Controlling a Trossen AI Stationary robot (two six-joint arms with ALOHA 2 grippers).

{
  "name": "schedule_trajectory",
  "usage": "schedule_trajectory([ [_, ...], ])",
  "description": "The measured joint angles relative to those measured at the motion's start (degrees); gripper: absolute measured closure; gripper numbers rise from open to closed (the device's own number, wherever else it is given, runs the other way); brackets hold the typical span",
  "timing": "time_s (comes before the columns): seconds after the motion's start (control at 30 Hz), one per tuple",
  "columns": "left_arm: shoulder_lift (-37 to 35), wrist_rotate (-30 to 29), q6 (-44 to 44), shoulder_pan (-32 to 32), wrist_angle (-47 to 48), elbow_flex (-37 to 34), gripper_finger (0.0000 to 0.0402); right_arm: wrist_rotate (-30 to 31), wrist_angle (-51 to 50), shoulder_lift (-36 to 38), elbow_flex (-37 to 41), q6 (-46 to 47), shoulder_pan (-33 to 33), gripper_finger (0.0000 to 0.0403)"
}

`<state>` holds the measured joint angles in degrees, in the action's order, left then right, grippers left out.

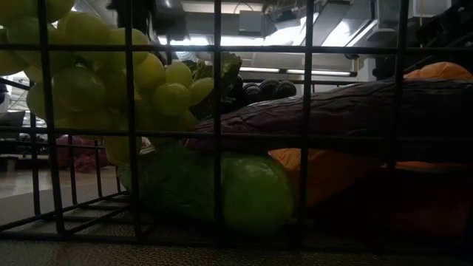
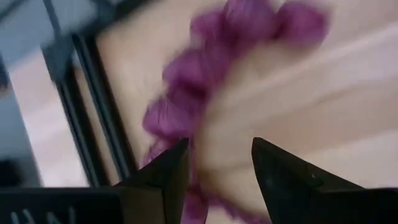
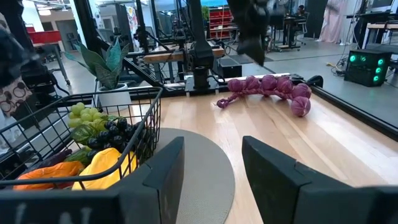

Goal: Build produce basket
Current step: Put the purple garlic into the wire basket

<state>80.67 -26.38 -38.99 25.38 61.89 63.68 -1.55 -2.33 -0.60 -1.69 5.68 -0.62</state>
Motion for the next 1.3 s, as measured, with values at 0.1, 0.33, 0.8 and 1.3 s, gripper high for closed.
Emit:
schedule_trajectory([
  [0.1,4.6,5.3,-1.3,0.2,2.7,0.0,0.0234,0.0,0.0,0.0,0.0,0.0,0.0,0.0238],
  [0.33,9.4,9.2,-1.0,-6.1,6.8,0.0,0.0234,0.0,0.0,0.0,0.0,0.0,0.0,0.0238],
  [0.8,9.4,12.6,17.8,-19.1,13.9,0.0,0.0234,0.0,0.0,0.0,0.0,0.0,0.0,0.0238],
  [1.3,9.4,18.1,26.0,-19.5,-1.0,-19.1,0.0234,0.0,0.0,0.0,0.0,0.0,0.0,0.0238],
])
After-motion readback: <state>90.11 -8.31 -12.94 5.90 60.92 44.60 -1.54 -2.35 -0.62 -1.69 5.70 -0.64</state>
